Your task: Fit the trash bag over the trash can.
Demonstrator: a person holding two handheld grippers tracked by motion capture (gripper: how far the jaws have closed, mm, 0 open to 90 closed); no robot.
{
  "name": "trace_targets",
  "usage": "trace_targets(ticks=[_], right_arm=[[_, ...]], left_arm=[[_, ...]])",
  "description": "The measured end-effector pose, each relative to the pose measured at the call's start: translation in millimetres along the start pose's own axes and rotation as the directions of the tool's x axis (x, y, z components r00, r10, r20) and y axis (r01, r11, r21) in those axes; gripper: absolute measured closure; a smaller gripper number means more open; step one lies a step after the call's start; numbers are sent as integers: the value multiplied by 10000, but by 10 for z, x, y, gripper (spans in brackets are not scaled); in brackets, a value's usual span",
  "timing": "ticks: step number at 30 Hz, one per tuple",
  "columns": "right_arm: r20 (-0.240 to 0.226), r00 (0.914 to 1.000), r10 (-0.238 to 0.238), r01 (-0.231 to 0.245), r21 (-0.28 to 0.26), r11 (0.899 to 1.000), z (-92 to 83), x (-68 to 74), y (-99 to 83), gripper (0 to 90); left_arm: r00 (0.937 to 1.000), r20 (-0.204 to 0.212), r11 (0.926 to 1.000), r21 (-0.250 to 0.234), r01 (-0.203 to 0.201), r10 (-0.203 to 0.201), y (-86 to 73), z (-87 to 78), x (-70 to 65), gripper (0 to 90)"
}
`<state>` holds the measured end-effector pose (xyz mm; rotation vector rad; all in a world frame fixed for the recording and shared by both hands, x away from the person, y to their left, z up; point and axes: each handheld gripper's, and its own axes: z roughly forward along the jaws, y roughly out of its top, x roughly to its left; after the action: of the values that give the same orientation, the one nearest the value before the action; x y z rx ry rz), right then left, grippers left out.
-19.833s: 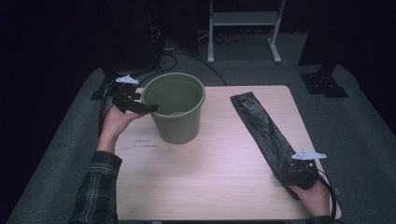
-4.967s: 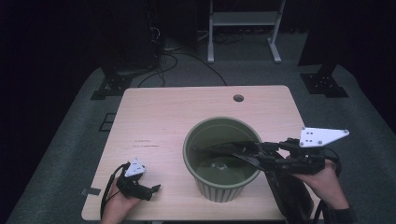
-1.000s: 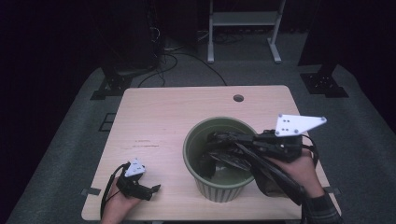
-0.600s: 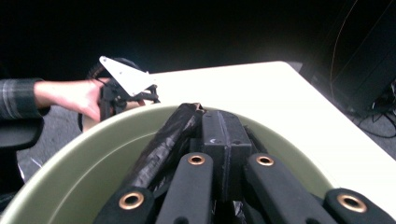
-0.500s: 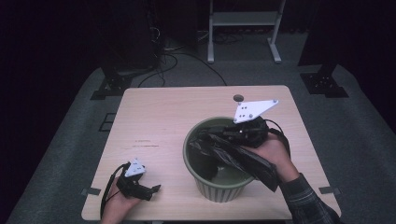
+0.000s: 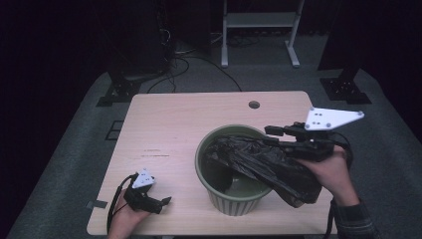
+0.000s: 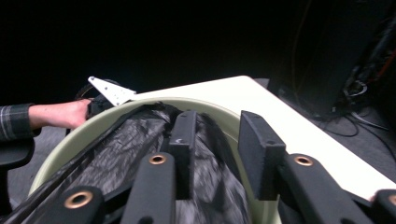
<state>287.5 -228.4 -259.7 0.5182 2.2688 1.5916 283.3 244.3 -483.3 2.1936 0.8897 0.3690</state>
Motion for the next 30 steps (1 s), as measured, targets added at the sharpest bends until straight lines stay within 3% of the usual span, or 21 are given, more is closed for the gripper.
trace_targets(ticks=[1,12,21,30], right_arm=[[95,9999,109,-107,-169,9998,-111,-17,-62,649],[862,9947,554,-524,-367,9979,-605,16,-459,636],[1419,9823,1221,-1166,-466,9921,-1000,68,-852,621],[1874,9708,1501,-1431,-504,9884,-1275,158,-1085,607]], left_arm=[[10000,5,10000,-3,5,-5,0,-1,0,0],[10000,-6,10000,37,-54,54,0,-2,-3,0],[10000,-40,10000,40,-53,53,0,-1,-7,0],[10000,-47,10000,40,-32,32,0,-2,-8,0]])
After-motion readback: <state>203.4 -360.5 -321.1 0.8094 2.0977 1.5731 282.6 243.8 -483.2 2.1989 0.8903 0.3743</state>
